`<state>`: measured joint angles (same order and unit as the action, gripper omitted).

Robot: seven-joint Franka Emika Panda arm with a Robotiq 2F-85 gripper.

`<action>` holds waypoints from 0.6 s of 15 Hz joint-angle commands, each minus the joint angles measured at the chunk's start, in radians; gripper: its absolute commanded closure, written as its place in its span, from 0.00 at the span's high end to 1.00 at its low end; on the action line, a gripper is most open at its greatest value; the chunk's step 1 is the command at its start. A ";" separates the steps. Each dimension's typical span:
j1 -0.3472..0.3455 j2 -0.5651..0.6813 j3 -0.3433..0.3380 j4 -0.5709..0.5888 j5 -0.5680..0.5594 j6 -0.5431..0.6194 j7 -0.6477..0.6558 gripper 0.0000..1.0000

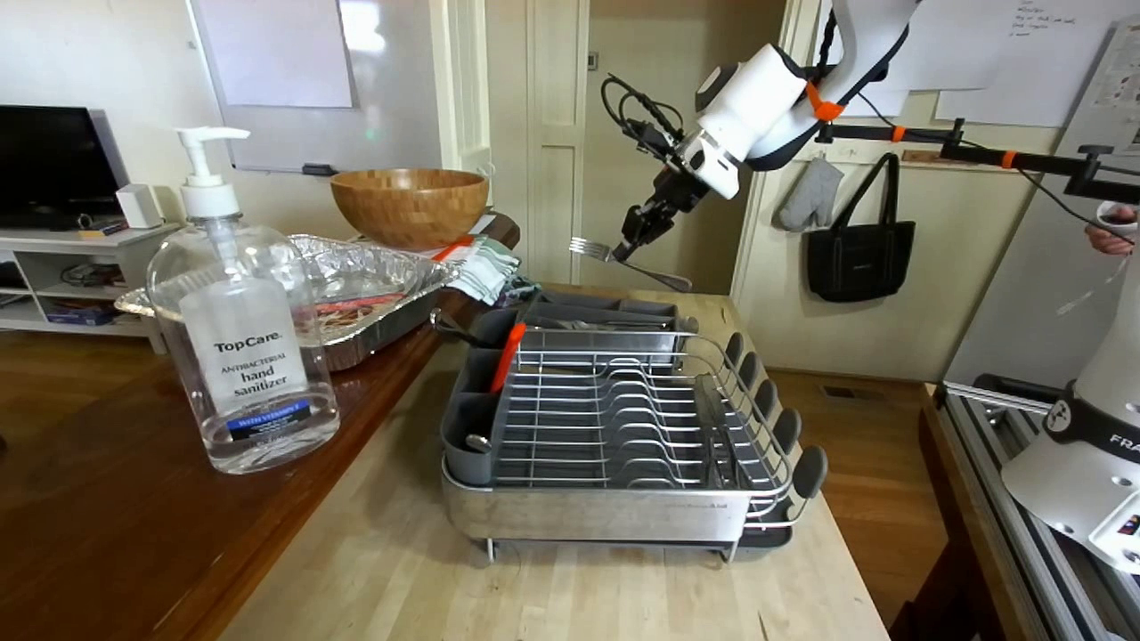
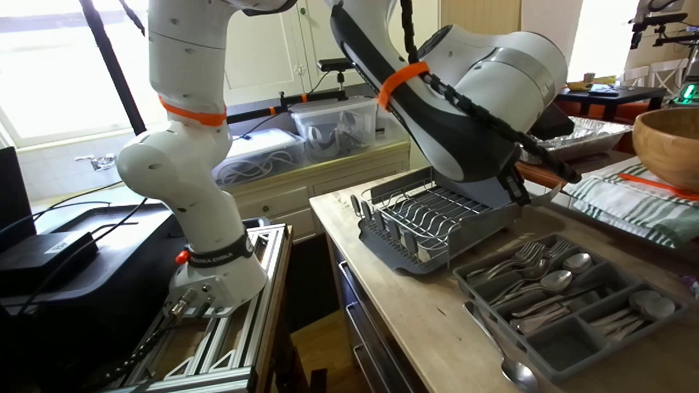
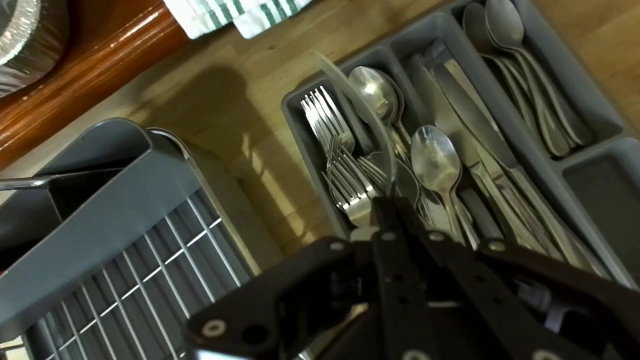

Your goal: Put the forks in the gray tray

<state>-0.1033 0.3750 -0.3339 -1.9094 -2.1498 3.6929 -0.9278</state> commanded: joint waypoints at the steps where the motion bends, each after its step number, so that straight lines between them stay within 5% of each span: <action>1: -0.032 0.007 0.033 0.001 0.039 0.028 -0.057 0.01; 4: -0.078 0.041 0.084 0.005 0.078 0.067 -0.168 0.01; 9: -0.119 0.120 0.116 0.042 -0.020 0.120 -0.211 0.01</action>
<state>-0.1664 0.4360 -0.2560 -1.9105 -2.1136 3.7574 -1.1098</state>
